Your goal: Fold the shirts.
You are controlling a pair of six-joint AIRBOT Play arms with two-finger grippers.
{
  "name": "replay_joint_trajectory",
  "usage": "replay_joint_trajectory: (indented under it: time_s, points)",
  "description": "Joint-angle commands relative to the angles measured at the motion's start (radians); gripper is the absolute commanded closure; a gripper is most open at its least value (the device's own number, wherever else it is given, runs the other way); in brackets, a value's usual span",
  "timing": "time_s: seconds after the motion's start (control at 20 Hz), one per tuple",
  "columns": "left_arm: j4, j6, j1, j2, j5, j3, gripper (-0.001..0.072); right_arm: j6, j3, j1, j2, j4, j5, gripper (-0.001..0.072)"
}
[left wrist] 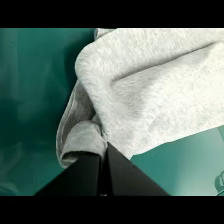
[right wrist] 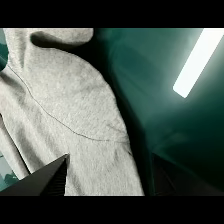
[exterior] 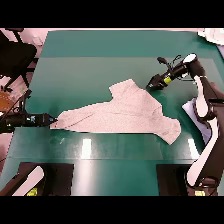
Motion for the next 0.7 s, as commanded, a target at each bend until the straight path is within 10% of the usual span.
replay_joint_trajectory:
  time_s: [0.0, 0.45, 0.65]
  points:
    - [-0.019, 0.0, 0.001, -0.001, -0.01, 0.001, 0.068, 0.024, 0.0, 0.012, -0.016, -0.006, 0.015, 0.0146]
    - [-0.064, 0.0, 0.001, -0.001, -0.011, 0.001, 0.068, 0.042, -0.077, 0.021, -0.016, 0.032, 0.004, 0.0216]
    - [-0.105, 0.001, 0.001, -0.001, -0.005, 0.001, 0.0681, 0.034, -0.078, 0.037, -0.016, 0.051, -0.006, 0.0535]
